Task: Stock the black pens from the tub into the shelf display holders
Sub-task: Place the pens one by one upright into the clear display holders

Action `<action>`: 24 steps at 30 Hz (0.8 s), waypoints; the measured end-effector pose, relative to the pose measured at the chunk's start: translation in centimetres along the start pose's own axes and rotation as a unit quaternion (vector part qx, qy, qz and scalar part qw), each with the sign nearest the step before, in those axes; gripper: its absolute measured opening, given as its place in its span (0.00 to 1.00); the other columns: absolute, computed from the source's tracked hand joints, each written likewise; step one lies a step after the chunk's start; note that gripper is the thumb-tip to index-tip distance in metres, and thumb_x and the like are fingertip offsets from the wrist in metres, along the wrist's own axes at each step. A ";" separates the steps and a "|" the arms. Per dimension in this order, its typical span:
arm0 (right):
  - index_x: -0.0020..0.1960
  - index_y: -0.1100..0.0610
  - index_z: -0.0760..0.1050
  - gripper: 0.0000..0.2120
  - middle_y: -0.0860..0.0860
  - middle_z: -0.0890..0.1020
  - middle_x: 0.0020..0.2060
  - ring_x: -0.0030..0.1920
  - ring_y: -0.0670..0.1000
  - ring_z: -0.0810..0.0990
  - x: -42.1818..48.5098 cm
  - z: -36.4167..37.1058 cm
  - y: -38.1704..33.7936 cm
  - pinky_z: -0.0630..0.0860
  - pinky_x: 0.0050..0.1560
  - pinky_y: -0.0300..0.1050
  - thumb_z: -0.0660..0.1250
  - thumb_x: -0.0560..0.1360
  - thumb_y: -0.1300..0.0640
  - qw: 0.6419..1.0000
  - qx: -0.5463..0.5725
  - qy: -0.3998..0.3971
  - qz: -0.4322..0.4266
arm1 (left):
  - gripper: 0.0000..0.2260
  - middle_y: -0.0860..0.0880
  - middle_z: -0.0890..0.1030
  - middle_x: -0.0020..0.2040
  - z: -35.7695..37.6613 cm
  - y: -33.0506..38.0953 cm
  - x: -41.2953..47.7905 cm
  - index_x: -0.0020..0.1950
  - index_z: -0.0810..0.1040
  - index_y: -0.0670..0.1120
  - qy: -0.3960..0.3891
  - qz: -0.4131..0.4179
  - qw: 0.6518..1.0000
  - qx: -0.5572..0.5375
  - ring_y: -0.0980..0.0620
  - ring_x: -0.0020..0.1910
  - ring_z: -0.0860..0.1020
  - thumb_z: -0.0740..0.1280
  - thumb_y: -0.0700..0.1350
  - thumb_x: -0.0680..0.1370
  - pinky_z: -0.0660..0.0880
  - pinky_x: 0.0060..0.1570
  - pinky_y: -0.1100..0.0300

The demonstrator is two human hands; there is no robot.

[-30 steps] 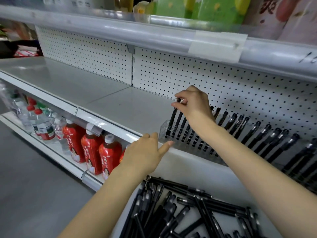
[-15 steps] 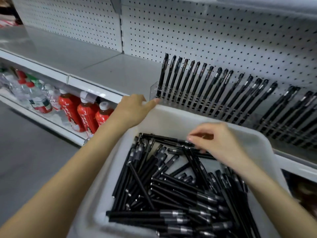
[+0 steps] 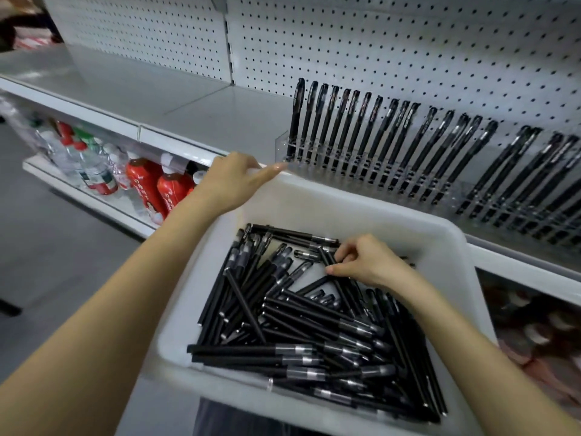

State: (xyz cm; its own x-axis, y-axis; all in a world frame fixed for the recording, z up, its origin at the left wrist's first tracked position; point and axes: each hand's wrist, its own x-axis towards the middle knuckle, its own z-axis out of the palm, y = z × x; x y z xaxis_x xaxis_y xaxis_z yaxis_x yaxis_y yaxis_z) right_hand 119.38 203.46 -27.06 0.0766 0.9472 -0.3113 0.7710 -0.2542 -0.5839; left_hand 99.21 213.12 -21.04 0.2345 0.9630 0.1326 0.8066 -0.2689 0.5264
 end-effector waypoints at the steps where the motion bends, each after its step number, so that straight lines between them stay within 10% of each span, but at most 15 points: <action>1: 0.35 0.52 0.71 0.13 0.46 0.74 0.32 0.35 0.46 0.73 0.1 0.4 -0.3 0.69 0.37 0.39 0.76 0.68 0.53 1.000 -0.006 -0.010 -0.005 | 0.27 0.41 0.80 0.52 -0.1 -0.3 -0.1 0.54 0.80 0.40 0.006 -0.007 1.000 -0.011 0.43 0.54 0.75 0.60 0.64 0.76 0.67 0.46 0.58; 11: 0.46 0.60 0.80 0.06 0.55 0.83 0.35 0.35 0.46 0.80 -1.0 -1.8 -2.7 0.75 0.39 0.39 0.72 0.71 0.58 0.970 0.212 0.015 -0.117 | 0.10 0.51 0.82 0.45 -0.4 -0.1 -1.2 0.50 0.81 0.45 0.159 0.169 0.969 -0.087 0.57 0.43 0.78 0.63 0.49 0.79 0.73 0.46 0.67; 19: 0.40 0.57 0.83 0.02 0.54 0.82 0.31 0.31 0.47 0.78 -0.9 -4.2 -5.1 0.78 0.37 0.44 0.75 0.68 0.59 0.943 0.218 0.091 -0.235 | 0.19 0.54 0.78 0.31 0.6 2.0 -2.2 0.35 0.75 0.53 0.007 0.179 0.971 -0.158 0.58 0.34 0.78 0.58 0.64 0.76 0.77 0.42 0.55; 24: 0.43 0.59 0.83 0.05 0.53 0.83 0.32 0.31 0.46 0.78 -0.7 -4.8 -5.8 0.77 0.34 0.37 0.75 0.68 0.59 0.941 0.222 0.082 -0.242 | 0.15 0.53 0.77 0.30 0.6 2.1 -2.7 0.36 0.75 0.52 -0.025 0.189 0.972 -0.135 0.61 0.33 0.76 0.58 0.55 0.80 0.71 0.38 0.67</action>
State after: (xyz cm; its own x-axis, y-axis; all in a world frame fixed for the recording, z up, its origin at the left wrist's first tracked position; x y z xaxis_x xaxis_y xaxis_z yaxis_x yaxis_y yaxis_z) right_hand 117.88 205.18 -19.84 -0.0914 0.9811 0.1708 0.4040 0.1933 -0.8941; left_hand 100.61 209.95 -20.81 0.5180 0.7922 0.3226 0.4877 -0.5834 0.6495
